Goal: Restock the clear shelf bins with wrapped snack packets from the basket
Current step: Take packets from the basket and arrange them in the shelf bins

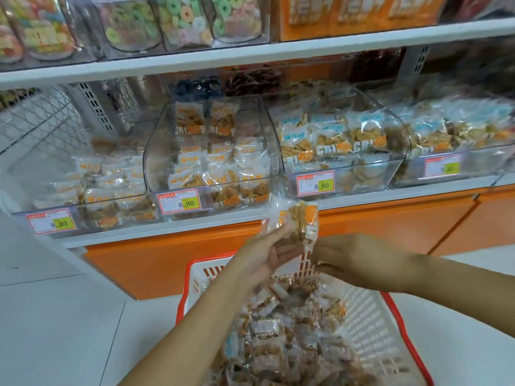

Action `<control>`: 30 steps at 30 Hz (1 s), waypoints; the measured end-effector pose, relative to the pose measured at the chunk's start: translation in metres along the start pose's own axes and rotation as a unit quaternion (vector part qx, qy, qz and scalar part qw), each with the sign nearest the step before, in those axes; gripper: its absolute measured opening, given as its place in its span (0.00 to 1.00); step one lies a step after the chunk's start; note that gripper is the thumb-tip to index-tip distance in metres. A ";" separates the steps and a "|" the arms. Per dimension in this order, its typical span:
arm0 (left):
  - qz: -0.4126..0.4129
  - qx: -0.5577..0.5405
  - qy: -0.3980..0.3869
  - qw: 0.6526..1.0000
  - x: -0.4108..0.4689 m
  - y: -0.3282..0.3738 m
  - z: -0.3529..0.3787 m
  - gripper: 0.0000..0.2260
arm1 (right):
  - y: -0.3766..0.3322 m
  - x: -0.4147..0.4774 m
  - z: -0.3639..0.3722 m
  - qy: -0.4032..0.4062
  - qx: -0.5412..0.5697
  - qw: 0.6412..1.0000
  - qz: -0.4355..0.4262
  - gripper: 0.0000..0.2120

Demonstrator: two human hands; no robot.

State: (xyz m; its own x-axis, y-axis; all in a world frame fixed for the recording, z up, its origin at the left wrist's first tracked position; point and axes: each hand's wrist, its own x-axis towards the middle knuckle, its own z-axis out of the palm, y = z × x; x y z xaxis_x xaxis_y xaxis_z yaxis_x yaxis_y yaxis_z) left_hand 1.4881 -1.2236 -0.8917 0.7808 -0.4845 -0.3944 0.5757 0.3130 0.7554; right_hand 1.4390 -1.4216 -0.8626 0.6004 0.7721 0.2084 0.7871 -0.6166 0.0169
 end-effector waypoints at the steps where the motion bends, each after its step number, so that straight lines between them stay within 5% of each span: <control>1: 0.013 0.020 -0.016 1.000 0.001 0.004 0.004 0.06 | 0.005 -0.005 -0.008 0.043 0.053 0.995 0.071 0.06; 5: 0.055 0.122 -0.058 0.989 0.014 0.016 0.015 0.15 | 0.028 -0.006 -0.032 0.186 0.266 0.881 0.344 0.12; 7: 0.080 0.166 -0.041 0.982 0.019 0.024 0.025 0.16 | 0.043 0.000 -0.041 0.153 0.338 0.840 0.396 0.21; 10: 0.147 0.286 0.011 0.947 0.025 0.039 0.043 0.14 | 0.061 0.004 -0.054 0.068 0.431 0.819 0.372 0.26; 14: 0.252 0.417 0.065 0.871 0.030 0.061 0.070 0.09 | 0.072 0.005 -0.074 0.063 0.451 0.824 0.336 0.04; 21: 0.302 0.333 0.048 0.892 0.052 0.089 0.102 0.02 | 0.107 0.002 -0.087 0.117 0.490 0.781 0.369 0.10; 26: 0.379 0.468 0.189 0.776 0.063 0.110 0.080 0.03 | 0.134 0.000 -0.099 0.224 0.475 0.736 0.427 0.07; 30: 0.409 0.488 0.248 0.730 0.059 0.118 0.052 0.04 | 0.138 0.020 -0.103 0.240 0.480 0.716 0.445 0.05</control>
State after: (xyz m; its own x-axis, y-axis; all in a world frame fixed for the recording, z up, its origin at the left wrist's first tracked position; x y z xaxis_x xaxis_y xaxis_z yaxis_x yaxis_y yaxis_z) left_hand 1.5897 -1.2574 -0.7985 0.8982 -0.0313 0.4385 -0.3902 -0.5162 0.7624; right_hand 1.5448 -1.5071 -0.7556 0.9887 -0.1461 0.0346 -0.0051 -0.2633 -0.9647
